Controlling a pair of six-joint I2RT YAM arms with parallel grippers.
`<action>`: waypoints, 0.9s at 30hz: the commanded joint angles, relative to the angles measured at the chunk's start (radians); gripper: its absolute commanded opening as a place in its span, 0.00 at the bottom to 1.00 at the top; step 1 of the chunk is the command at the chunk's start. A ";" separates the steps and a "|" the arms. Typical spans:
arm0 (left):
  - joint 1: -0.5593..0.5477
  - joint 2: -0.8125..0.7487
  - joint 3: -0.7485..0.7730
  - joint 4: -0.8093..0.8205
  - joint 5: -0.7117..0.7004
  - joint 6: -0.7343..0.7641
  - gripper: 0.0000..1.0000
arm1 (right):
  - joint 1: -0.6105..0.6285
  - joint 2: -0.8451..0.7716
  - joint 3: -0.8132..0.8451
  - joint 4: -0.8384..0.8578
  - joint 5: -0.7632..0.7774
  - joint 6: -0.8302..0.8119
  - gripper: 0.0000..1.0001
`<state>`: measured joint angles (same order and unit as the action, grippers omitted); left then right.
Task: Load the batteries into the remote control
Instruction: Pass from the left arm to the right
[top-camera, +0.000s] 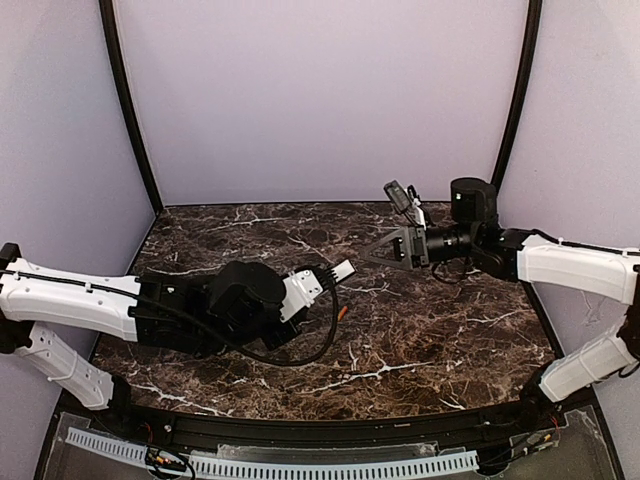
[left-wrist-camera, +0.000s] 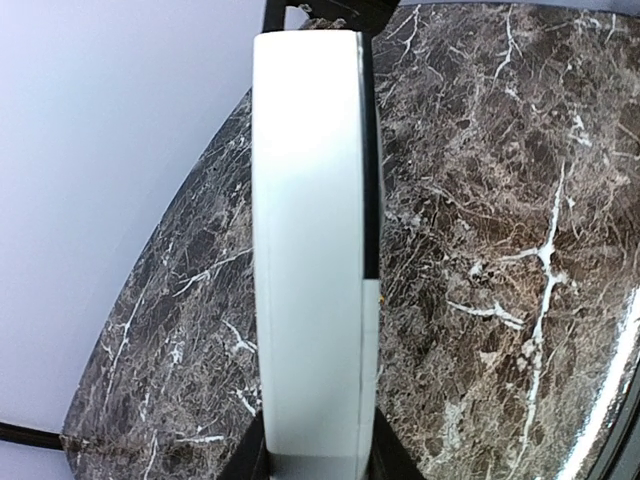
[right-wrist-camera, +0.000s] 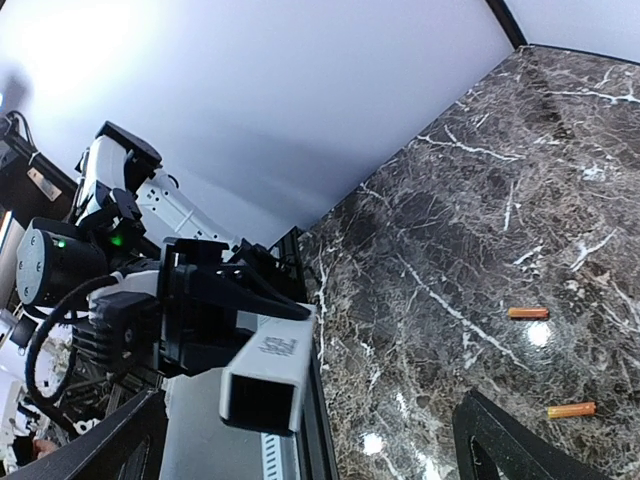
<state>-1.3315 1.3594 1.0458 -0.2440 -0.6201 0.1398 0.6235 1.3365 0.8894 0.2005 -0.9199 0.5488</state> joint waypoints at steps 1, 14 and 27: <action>-0.014 0.015 0.026 0.057 -0.079 0.068 0.04 | 0.073 0.004 0.047 -0.056 0.034 -0.038 0.99; -0.063 0.022 0.004 0.132 -0.125 0.160 0.04 | 0.141 0.081 0.100 -0.150 0.033 -0.101 0.66; -0.083 0.045 -0.004 0.140 -0.186 0.205 0.06 | 0.153 0.107 0.112 -0.135 -0.027 -0.110 0.10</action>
<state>-1.3952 1.4124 1.0451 -0.1501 -0.7914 0.3096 0.7689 1.4277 0.9913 0.0551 -0.9123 0.4316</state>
